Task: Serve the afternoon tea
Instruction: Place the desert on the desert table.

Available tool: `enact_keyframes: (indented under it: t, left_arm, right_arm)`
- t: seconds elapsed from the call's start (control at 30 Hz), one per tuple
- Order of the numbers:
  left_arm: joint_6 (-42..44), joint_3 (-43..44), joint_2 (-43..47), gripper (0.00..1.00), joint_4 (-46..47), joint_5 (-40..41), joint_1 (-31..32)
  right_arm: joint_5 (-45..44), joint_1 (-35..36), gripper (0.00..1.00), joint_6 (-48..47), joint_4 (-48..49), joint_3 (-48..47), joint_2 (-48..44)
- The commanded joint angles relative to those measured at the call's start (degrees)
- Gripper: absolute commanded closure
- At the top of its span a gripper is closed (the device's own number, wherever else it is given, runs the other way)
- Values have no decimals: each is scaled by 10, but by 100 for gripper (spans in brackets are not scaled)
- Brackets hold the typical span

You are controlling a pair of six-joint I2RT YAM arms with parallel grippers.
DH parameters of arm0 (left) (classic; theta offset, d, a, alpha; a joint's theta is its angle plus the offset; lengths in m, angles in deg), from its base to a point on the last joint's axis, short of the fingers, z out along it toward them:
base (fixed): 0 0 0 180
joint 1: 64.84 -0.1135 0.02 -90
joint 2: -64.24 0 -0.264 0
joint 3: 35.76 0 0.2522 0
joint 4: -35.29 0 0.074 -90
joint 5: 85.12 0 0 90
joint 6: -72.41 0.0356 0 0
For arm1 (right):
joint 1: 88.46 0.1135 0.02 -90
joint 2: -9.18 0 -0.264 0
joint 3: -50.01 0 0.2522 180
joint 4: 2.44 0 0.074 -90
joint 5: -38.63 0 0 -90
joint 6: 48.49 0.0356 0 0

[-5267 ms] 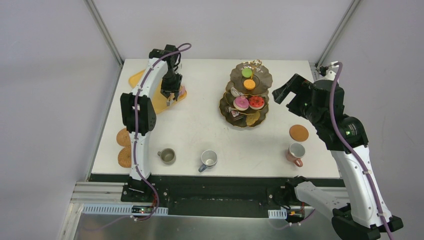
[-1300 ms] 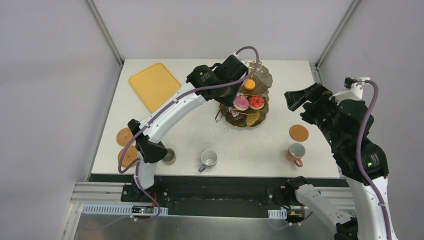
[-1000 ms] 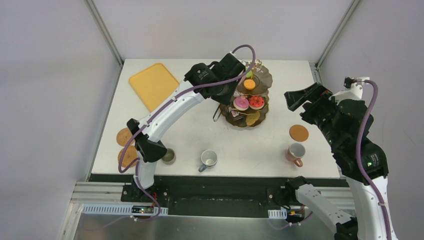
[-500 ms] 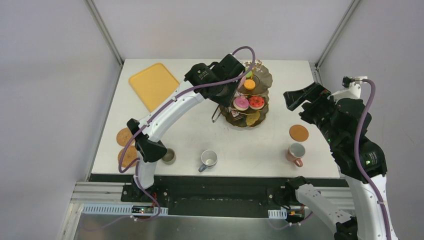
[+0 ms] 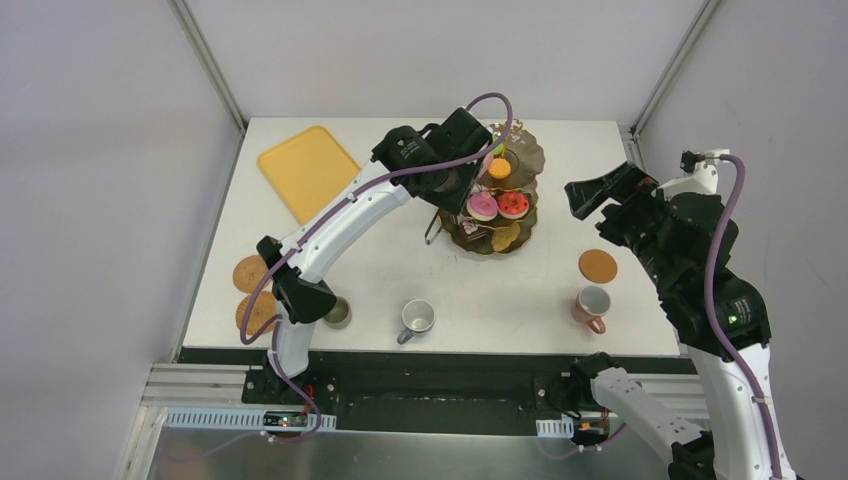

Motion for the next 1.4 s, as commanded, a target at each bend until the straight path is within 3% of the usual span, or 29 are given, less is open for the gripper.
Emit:
enact_keyframes:
  t: [0.0, 0.47, 0.77, 0.9, 1.0, 1.1, 1.37]
  left_arm:
    - [8, 27, 6, 67, -9, 3, -9]
    - [13, 37, 31, 66, 9, 16, -12]
    - [21, -3, 129, 66, 10, 74, -42]
    - [14, -78, 194, 66, 37, 97, -126]
    - [-11, -167, 223, 66, 63, 103, -228]
    - [-28, -282, 236, 66, 146, 90, -317]
    - [-98, -402, 117, 67, 279, 25, -463]
  right_arm:
    - [-1, -1, 1, -5, 13, -6, 4]
    - [0, -2, 1, -4, 12, -5, 2]
    - [-5, -1, 1, -4, 12, -6, 3]
    - [-7, -2, 1, -8, 13, -9, 8]
    - [-13, -2, 1, -14, 12, -12, 14]
    - [-17, -1, 1, -20, 10, -16, 20]
    - [-32, -2, 1, -27, -10, -32, 39]
